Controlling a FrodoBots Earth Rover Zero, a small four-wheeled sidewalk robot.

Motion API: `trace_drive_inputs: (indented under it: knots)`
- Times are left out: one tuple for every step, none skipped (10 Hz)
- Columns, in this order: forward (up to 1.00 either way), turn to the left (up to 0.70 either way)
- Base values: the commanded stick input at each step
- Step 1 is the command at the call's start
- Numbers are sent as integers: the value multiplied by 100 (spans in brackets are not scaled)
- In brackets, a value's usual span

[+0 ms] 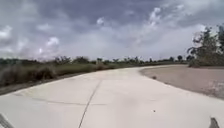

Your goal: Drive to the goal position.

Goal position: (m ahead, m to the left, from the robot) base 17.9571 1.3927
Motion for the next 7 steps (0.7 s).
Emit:
trace_drive_inputs:
  knots:
    - [70, 0]
    - [70, 0]
    - [70, 0]
    - [70, 0]
    - [70, 0]
    - [70, 0]
    - [70, 0]
